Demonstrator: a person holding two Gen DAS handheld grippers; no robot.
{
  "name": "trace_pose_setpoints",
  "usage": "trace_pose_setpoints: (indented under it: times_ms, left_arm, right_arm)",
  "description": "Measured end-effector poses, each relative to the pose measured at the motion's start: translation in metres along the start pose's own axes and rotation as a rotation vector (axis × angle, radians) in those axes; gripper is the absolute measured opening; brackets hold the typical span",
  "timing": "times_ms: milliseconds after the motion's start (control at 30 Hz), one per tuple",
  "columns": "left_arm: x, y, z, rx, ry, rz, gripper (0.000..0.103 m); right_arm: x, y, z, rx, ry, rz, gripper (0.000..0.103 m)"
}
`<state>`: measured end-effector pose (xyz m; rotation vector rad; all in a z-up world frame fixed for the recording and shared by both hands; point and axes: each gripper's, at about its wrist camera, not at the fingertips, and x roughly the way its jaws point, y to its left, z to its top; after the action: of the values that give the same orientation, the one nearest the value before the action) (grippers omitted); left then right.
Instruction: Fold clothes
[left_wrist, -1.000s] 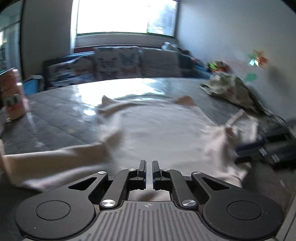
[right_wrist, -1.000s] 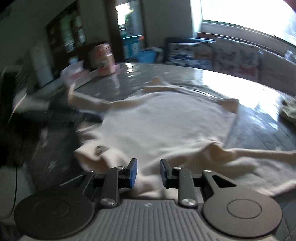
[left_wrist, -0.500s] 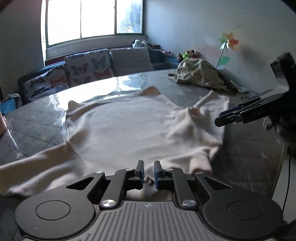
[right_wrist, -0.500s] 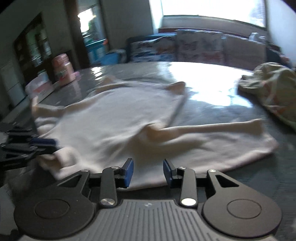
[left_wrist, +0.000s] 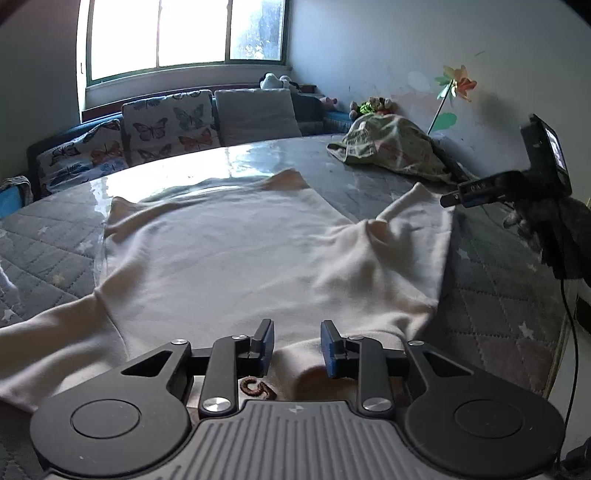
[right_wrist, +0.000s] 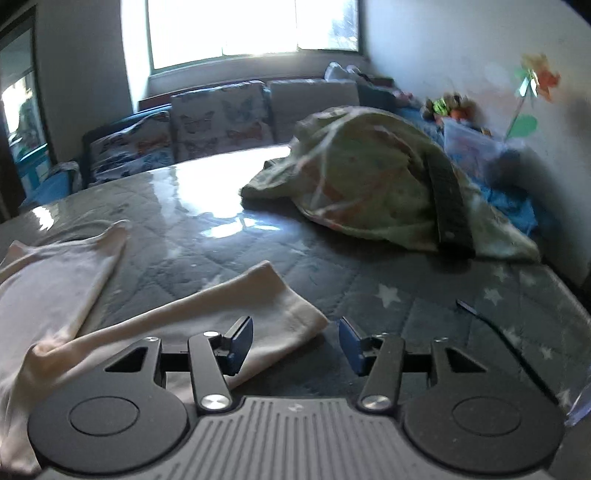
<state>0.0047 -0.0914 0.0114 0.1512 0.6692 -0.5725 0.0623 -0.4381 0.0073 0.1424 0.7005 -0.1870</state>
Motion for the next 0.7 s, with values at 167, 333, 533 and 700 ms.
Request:
trace_pose_setpoints:
  times_ms: [167,333,533,700]
  left_arm:
    - [0.001,-0.001,-0.003,0.003,0.007,-0.001,0.034]
    - [0.001,-0.002,-0.002,0.006,0.009,-0.001,0.035]
    - [0.001,-0.003,-0.004,0.013,0.008,-0.011,0.039]
    - [0.001,-0.005,-0.005,0.020,0.007,-0.018,0.040]
  right_arm:
    - [0.009,-0.007,-0.003,0.026,0.000,0.009,0.030]
    - [-0.001,-0.012,-0.002,0.046,-0.025,-0.001,0.005]
    - [-0.036,-0.015,-0.002,0.011,-0.099,-0.081,0.004]
    - [-0.025,-0.019,-0.017,-0.003,-0.010,-0.121,0.006]
